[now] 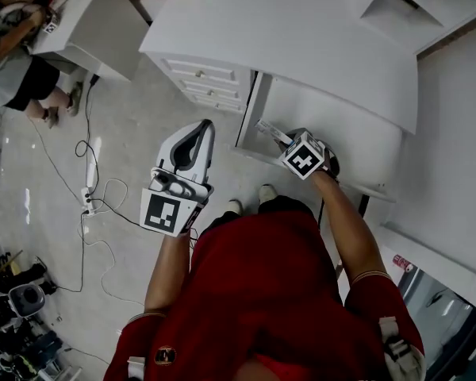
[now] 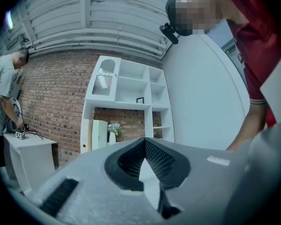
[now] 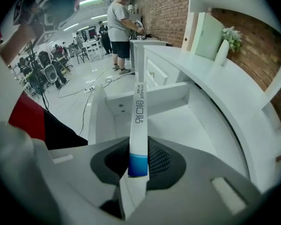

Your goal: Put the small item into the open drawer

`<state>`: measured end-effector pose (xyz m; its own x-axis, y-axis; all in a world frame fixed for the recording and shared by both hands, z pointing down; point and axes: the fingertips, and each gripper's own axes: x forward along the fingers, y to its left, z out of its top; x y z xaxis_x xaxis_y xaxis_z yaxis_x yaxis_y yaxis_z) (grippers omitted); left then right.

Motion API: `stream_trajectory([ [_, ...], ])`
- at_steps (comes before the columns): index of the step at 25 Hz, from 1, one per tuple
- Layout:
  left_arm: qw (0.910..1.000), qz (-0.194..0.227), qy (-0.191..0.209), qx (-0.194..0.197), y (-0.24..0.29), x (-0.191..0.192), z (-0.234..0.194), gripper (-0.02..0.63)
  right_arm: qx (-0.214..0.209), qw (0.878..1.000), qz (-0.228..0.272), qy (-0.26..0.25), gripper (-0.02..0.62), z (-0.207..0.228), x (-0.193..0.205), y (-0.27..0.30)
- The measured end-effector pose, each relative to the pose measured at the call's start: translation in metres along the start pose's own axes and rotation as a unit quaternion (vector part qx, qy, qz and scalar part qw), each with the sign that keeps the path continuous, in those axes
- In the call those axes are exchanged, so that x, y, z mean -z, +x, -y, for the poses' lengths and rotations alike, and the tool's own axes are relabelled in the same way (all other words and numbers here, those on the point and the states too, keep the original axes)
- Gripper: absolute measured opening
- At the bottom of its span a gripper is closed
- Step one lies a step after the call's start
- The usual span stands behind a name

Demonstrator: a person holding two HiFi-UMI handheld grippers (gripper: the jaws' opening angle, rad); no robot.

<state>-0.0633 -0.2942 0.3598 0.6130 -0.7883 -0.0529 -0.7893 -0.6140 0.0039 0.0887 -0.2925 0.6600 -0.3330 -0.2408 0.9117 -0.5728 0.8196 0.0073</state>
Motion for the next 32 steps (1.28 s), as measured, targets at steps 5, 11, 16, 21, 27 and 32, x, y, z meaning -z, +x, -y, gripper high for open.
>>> stream_trajectory([
  [5,0.9997,-0.01,0.002,-0.023,-0.003,0.003,-0.013,-0.002,-0.006,0.999,-0.032,-0.019,0.083,-0.001,-0.002,0.023],
  [11,0.9992,-0.018,0.004,-0.036,-0.009,0.007,-0.023,-0.002,-0.009,0.998,-0.06,-0.034,0.089,-0.002,0.0,0.037],
  [16,0.9992,-0.02,0.002,-0.035,-0.012,0.008,-0.026,-0.002,-0.017,0.998,-0.052,-0.036,0.122,-0.005,-0.005,0.039],
  [21,0.9995,-0.019,0.0,-0.025,-0.015,0.008,-0.024,-0.002,-0.021,0.999,-0.028,-0.028,0.146,-0.004,-0.01,0.024],
  [27,0.9999,-0.013,0.0,-0.005,-0.015,0.004,-0.015,-0.002,-0.018,0.999,0.044,-0.009,0.143,-0.006,-0.031,-0.016],
  [32,0.9998,-0.011,-0.002,0.017,-0.014,0.002,-0.004,-0.002,-0.012,0.991,0.127,0.043,0.122,-0.013,-0.052,-0.058],
])
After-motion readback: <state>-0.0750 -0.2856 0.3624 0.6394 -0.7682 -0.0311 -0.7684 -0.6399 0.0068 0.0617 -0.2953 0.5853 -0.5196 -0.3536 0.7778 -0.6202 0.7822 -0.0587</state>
